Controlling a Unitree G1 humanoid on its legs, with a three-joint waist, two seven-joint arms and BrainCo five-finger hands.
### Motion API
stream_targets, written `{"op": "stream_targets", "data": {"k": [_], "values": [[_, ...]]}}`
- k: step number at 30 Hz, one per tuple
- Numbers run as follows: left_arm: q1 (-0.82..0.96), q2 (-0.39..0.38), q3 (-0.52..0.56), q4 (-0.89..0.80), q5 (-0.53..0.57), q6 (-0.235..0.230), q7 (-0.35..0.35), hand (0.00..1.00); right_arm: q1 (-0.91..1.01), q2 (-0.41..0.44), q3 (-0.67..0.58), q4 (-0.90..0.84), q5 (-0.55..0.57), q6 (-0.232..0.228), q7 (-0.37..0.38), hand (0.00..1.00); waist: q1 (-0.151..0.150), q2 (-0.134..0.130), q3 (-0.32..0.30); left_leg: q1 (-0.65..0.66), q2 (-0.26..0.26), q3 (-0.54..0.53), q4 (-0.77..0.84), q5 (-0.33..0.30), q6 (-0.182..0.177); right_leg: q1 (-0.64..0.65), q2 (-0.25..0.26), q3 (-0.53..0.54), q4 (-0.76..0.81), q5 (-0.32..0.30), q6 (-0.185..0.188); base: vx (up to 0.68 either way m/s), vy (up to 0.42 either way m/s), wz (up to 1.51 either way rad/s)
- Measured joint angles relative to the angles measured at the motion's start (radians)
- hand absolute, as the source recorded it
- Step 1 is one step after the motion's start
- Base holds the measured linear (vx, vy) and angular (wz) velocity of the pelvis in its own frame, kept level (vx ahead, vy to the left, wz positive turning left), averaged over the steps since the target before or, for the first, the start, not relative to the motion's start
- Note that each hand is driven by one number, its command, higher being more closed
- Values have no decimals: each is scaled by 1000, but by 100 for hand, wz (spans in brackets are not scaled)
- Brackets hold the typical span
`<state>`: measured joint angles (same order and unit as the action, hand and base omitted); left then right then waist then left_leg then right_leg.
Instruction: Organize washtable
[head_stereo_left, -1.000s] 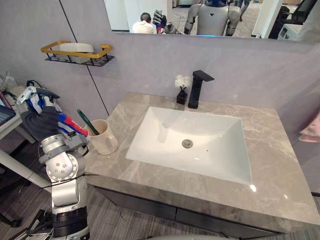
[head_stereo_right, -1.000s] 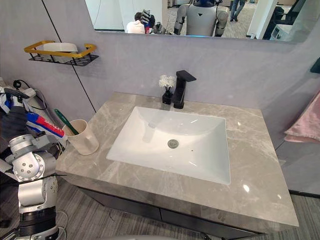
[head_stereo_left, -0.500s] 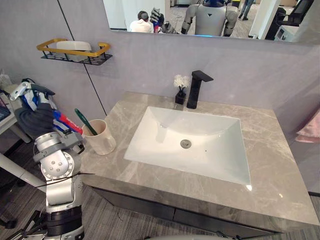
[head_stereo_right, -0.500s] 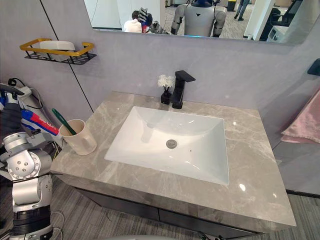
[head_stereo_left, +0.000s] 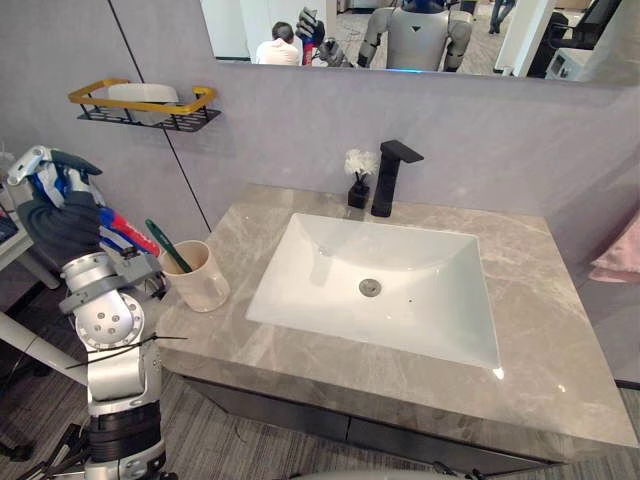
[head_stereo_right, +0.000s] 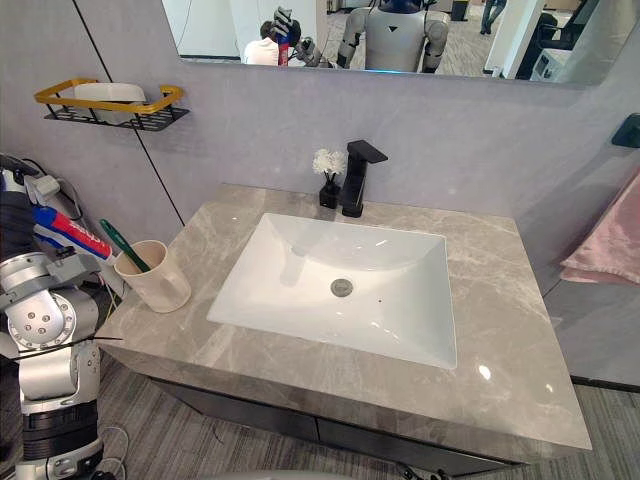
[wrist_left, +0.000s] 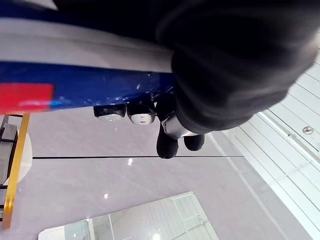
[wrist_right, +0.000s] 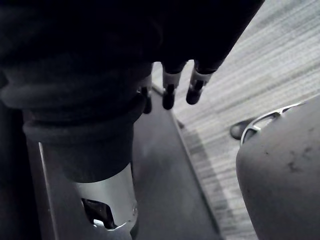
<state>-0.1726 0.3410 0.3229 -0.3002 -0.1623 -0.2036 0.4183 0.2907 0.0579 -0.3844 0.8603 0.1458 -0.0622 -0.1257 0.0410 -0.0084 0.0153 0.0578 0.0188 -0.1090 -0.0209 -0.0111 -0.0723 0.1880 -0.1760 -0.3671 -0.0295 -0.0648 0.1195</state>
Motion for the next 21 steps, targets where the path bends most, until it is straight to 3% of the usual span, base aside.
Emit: {"op": "stream_targets", "data": {"k": [5, 21], "values": [[-12, 35, -15, 2, 17, 0, -2, 100, -5, 0, 1, 0, 0, 0, 0, 0, -2, -1, 4, 0, 0, 0, 0, 0, 0, 0, 0, 0, 0, 0, 0, 0, 0, 0], [-32, 11, -50, 120, -2, 4, -5, 100, -10, -7, 1, -1, -1, 0, -1, 0, -5, -9, 19, -9, -1, 0, -1, 0, 0, -10, 0, 0, 0, 0, 0, 0, 0, 0]]}}
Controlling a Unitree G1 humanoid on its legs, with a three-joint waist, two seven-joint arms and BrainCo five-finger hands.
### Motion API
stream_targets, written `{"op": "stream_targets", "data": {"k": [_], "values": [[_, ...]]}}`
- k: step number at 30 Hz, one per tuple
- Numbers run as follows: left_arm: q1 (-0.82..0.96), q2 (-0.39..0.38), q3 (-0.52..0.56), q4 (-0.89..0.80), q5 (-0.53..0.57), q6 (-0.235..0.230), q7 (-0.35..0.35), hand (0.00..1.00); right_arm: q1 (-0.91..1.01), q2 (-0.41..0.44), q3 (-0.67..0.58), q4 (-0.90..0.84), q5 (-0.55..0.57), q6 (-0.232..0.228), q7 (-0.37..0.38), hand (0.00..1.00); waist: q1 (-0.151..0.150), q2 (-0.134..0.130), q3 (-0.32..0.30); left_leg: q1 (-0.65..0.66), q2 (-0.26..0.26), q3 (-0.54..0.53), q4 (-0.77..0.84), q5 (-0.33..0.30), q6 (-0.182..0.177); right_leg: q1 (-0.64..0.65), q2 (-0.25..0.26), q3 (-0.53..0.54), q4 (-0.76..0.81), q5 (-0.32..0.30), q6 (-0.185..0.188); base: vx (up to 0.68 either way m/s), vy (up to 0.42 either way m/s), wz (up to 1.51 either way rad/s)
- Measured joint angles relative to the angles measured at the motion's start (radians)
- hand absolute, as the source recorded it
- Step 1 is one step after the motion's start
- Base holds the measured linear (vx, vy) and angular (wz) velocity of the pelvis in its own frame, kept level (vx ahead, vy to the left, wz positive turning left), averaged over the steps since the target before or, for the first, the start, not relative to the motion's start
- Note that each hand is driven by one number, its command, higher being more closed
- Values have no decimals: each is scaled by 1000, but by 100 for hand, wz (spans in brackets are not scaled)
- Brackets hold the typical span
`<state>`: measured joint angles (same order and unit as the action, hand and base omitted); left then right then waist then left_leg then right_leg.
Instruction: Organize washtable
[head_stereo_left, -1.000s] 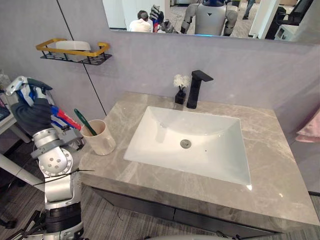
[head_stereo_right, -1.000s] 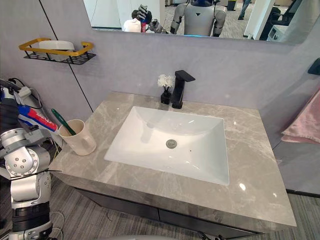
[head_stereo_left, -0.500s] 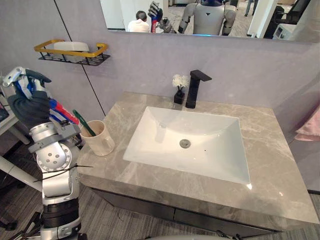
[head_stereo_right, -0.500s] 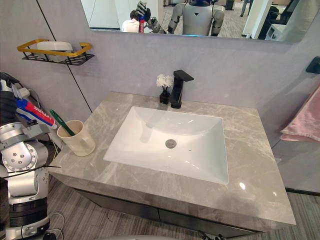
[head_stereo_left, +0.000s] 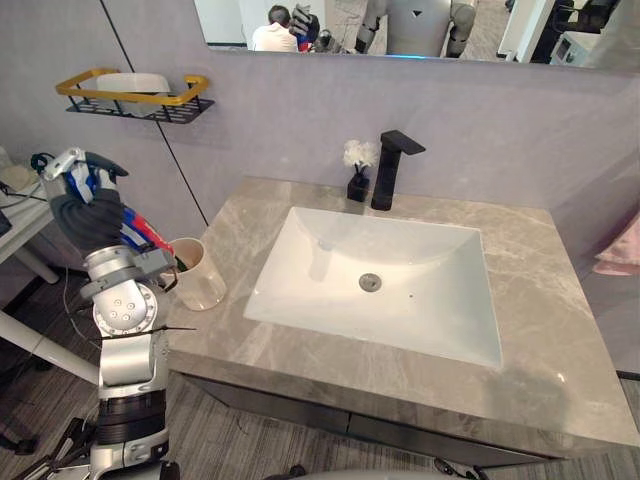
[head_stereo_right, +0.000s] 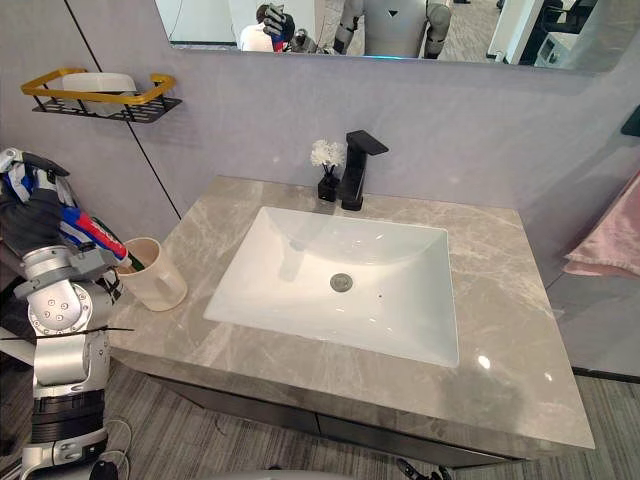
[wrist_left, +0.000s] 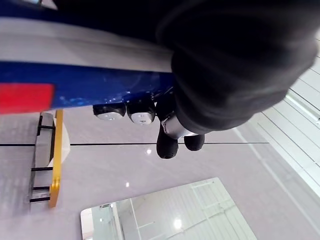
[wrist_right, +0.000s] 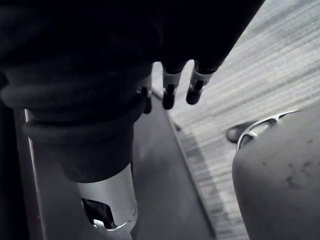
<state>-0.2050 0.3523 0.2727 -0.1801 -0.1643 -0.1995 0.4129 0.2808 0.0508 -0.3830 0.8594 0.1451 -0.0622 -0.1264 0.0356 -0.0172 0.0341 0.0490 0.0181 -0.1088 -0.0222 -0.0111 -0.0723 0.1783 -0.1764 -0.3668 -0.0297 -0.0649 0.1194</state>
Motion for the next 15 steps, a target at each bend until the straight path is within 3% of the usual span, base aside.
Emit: {"op": "stream_targets", "data": {"k": [9, 10, 15], "values": [[9, -37, -8, 23, -2, 0, -1, 100, 0, 0, 0, -1, -4, 0, 0, 0, -1, -4, 1, 1, 0, 5, -2, 0, 0, -3, 0, 6, 0, 0, 0, 0, 0, 0], [13, -37, -9, 31, -3, 1, -1, 0, 0, 0, 0, -2, -10, 0, -1, 0, -2, -4, 1, 1, 0, 5, -2, 0, 0, -4, 0, 6, 0, 0, 0, 0, 0, 0], [33, -64, -8, 33, -23, 8, -5, 0, 0, -1, 17, -2, -24, 0, -2, 0, -7, -9, 3, 1, 0, 5, -2, 0, 0, -3, 0, 6, 0, 0, 0, 0, 0, 0]]}}
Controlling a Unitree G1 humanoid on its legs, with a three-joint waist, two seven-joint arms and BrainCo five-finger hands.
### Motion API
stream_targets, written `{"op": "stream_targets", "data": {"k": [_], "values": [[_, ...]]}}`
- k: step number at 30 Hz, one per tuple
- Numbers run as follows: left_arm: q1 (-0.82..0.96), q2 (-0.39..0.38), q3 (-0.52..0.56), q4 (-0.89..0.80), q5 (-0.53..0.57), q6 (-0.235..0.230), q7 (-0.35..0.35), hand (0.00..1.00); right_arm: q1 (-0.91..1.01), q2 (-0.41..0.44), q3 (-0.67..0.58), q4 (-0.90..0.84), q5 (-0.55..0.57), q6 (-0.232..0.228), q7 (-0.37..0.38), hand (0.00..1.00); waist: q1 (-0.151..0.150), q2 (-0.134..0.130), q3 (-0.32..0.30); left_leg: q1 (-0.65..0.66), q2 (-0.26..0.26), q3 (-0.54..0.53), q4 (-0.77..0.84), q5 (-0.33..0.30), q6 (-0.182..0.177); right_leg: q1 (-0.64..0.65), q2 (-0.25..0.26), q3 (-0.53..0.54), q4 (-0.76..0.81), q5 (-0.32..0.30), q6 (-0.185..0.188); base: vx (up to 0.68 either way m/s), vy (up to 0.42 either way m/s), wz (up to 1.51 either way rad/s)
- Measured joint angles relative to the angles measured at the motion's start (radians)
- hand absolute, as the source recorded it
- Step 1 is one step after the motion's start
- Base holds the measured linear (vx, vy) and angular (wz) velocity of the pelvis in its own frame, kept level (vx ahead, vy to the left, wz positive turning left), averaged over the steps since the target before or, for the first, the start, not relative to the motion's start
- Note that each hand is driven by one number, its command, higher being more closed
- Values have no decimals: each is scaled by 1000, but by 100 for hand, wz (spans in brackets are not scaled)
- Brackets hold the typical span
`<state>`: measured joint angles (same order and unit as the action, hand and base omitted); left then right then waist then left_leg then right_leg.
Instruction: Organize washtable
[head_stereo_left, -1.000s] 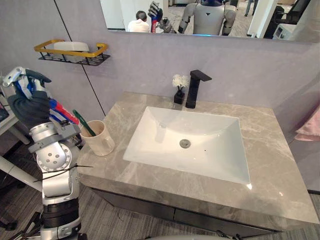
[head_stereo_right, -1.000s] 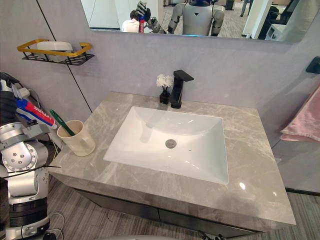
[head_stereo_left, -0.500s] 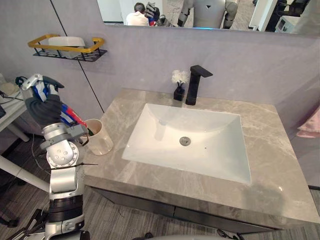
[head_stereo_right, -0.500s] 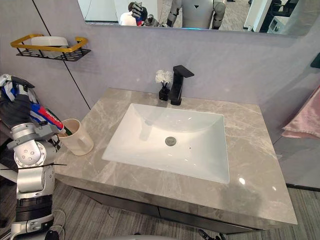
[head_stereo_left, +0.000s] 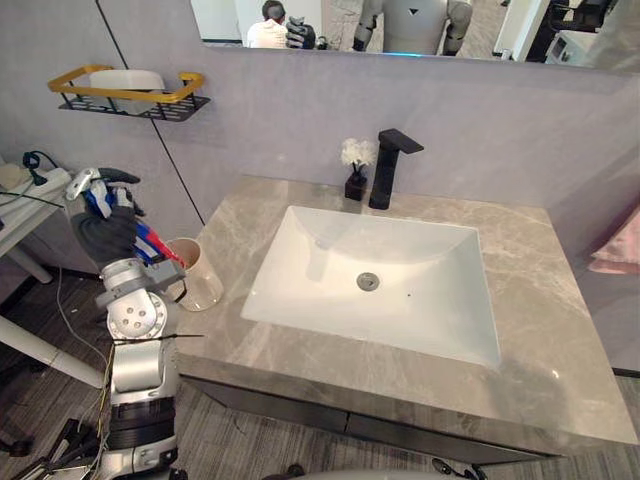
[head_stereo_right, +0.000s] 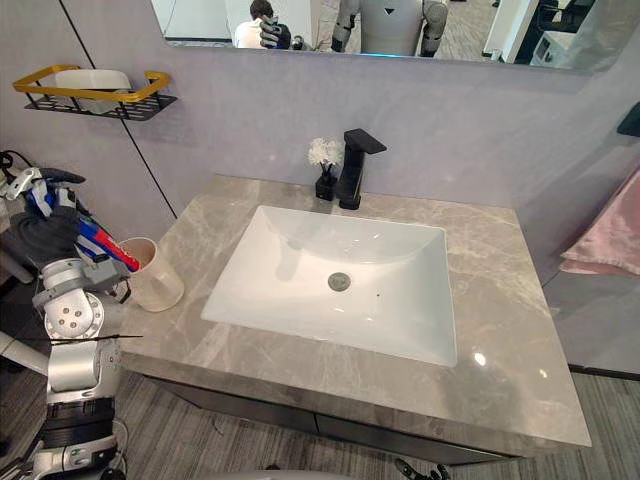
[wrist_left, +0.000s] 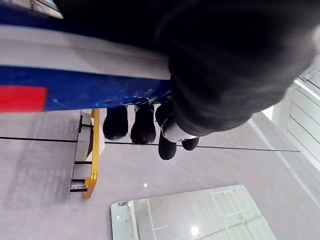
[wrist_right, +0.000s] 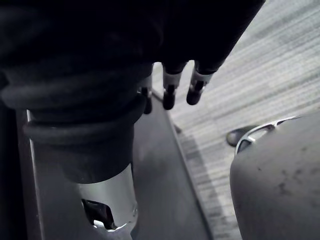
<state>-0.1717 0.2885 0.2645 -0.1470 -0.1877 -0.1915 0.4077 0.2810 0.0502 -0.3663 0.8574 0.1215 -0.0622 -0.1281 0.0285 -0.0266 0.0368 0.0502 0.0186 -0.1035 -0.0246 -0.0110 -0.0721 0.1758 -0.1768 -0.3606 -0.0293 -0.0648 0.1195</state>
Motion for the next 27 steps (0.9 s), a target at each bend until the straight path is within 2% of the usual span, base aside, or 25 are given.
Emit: {"op": "stream_targets", "data": {"k": [5, 19, 24, 27], "values": [[22, -19, 1, 1, -20, 0, -14, 0, 0, 1, 4, -3, -10, 0, 0, 0, -12, -5, -2, 2, 0, 1, 0, 0, 0, 3, 0, 1, 1, 0, 0, 0, 0, 0], [26, -37, 7, -43, -38, -5, -14, 0, 1, -3, 11, -5, -13, 0, 2, 0, -13, 2, -2, 10, 0, 2, -5, 0, 0, 10, -1, 2, 1, 0, 0, 0, 0, 0], [49, -39, 38, -151, -38, -34, -12, 0, 1, -13, 10, -7, -12, 0, 3, 0, -12, 16, -2, 10, -1, -1, -5, 0, 0, 12, -1, 0, 1, -1, 0, 0, 0, 0], [102, -59, 95, -210, -40, -55, -9, 0, 0, -18, 10, -10, -12, 1, 3, 0, -13, 30, 0, 12, -1, -4, -6, 1, 1, 12, -1, -2, 3, -1, 0, 0, 0, 0]]}}
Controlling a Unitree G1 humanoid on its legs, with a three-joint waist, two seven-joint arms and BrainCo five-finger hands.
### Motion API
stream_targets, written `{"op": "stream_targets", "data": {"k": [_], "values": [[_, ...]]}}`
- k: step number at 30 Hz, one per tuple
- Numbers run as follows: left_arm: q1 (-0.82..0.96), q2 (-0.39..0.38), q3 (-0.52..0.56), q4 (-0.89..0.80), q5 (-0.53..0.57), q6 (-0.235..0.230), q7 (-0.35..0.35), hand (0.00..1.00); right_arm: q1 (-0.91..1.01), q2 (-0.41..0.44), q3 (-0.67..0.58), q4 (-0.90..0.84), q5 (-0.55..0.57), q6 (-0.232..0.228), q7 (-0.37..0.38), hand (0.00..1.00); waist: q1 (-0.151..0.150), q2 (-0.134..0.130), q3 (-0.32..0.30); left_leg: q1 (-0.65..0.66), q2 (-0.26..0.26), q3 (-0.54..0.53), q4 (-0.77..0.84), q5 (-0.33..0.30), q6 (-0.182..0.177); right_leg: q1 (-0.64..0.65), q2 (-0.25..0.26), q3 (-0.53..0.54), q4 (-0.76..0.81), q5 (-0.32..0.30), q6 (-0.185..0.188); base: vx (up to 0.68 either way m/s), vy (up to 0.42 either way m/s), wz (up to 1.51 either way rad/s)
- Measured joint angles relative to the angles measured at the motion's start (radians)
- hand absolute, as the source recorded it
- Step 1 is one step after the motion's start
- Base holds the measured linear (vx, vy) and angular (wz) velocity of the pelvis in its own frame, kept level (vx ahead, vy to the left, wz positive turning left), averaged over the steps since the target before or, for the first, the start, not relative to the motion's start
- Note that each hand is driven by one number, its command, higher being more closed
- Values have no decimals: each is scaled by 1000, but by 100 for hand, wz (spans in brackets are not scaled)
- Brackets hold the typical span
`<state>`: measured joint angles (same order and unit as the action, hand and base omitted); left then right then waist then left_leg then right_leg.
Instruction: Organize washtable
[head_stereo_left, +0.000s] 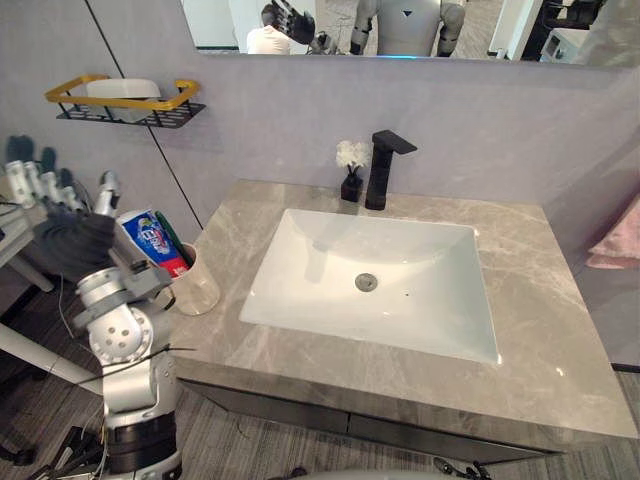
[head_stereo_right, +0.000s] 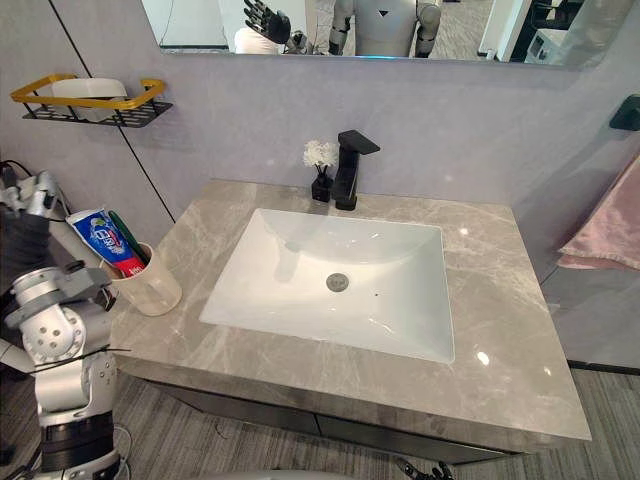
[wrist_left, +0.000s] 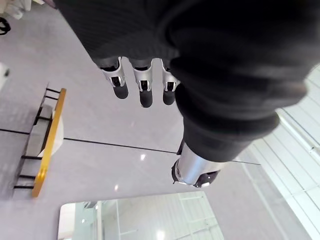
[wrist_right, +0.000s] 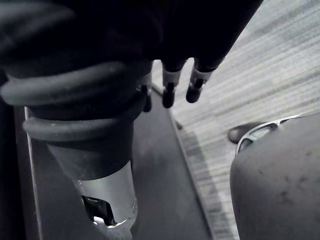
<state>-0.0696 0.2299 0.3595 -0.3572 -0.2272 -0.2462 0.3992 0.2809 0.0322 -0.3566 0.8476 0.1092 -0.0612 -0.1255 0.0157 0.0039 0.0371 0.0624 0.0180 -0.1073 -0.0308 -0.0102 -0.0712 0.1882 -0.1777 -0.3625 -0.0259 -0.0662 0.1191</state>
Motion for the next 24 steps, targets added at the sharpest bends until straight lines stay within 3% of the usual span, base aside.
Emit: {"op": "stream_targets", "data": {"k": [4, 5, 16, 24], "values": [[93, -58, 74, -71, -42, -27, 18, 0, 0, 2, 0, -1, 1, 1, 0, 0, 0, 4, -1, 5, -1, -9, -9, 4, 1, 0, -1, -10, 7, -7, -4, 0, 0, 6], [116, -78, 93, -75, -54, -34, 19, 100, 1, 4, 0, -1, 1, 1, 0, 0, 1, 4, -1, 7, -1, -14, -19, 11, 1, 0, -1, -16, 8, -8, -4, 0, -4, 14], [292, -238, 86, -38, -156, -33, 5, 100, 1, 15, 0, -13, 3, 4, -3, 0, 9, -4, -1, 19, -1, -22, -61, 32, 5, -1, -5, -27, 21, -15, 1, -1, -5, 3], [292, -286, -33, 180, -186, 25, -61, 100, 2, 8, 29, -13, 2, 10, -5, 0, 30, -14, -7, 4, -1, -22, -61, 34, 4, -4, -9, -44, 38, -28, 4, -18, -12, 6]]}}
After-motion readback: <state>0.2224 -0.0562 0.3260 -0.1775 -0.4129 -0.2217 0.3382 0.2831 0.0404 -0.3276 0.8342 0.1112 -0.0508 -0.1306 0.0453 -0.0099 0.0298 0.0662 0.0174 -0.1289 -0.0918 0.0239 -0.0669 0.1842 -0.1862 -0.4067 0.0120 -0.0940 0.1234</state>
